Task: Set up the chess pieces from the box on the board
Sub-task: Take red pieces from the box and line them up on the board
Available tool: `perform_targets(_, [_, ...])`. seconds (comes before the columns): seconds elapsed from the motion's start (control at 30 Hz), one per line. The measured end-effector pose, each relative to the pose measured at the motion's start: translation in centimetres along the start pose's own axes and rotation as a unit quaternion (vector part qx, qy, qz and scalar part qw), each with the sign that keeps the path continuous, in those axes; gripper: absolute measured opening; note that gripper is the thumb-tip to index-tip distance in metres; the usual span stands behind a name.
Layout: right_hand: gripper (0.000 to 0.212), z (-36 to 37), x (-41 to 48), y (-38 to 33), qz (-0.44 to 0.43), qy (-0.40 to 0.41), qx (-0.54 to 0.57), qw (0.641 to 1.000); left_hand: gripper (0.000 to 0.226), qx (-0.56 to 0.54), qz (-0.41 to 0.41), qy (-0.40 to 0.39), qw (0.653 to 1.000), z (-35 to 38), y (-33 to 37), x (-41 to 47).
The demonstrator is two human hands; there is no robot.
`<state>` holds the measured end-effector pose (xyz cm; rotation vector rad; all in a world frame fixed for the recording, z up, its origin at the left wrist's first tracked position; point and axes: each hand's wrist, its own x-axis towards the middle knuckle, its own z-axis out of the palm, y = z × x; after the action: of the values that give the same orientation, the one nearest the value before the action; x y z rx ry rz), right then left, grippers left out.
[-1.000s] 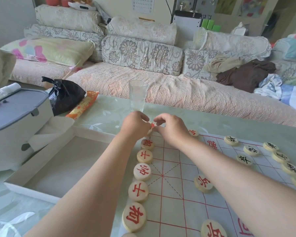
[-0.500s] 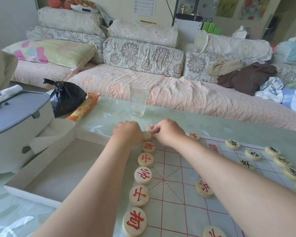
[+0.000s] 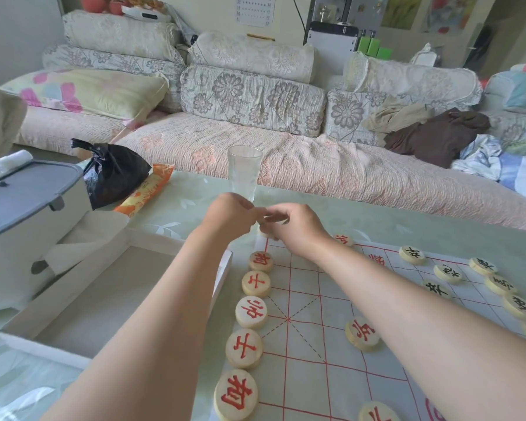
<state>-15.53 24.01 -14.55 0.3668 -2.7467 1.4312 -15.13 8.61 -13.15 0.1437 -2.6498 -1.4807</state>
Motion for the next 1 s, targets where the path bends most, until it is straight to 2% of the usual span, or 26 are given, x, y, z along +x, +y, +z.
perform_targets(0.03, [0.014,-0.1,-0.1,-0.1,0.004,-0.001,0.017,1.0,0.026,-0.01,-0.001,-0.004,1.0,0.0,0.1,0.1])
perform_targets(0.2, [0.022,-0.5,-0.8,0.3,0.047,-0.032,0.074,0.996,0.013,-0.009,-0.005,-0.023,1.0,-0.2,-0.8,-0.1])
perform_targets(0.33, [0.026,-0.8,-1.1,0.2,0.053,-0.021,0.109,0.992,0.013,-0.099,-0.036,-0.051,0.993,-0.1,-0.7,-0.8])
perform_targets(0.57, [0.04,-0.2,-0.9,-0.3,0.013,0.013,0.069,0.997,0.015,-0.07,-0.076,-0.052,0.993,-0.1,-0.3,-1.1])
perform_targets(0.63, [0.048,-0.1,-0.4,-0.5,0.003,0.038,0.08,0.996,0.017,-0.082,-0.072,-0.067,0.992,-0.2,-0.1,-1.2])
perform_targets(0.73, [0.043,-0.3,0.0,-1.0,-0.004,0.037,0.097,0.995,0.008,-0.109,-0.065,-0.075,0.989,-0.5,0.2,-1.5])
perform_targets(0.87, [0.053,-0.3,0.0,-0.9,-0.003,0.038,0.037,0.999,0.008,-0.134,-0.083,-0.068,0.985,-0.6,0.2,-1.5])
perform_targets(1.0, [0.054,-0.2,0.2,0.0,0.006,0.05,-0.003,0.999,0.019,-0.066,-0.08,-0.076,0.992,-0.2,0.0,-1.3])
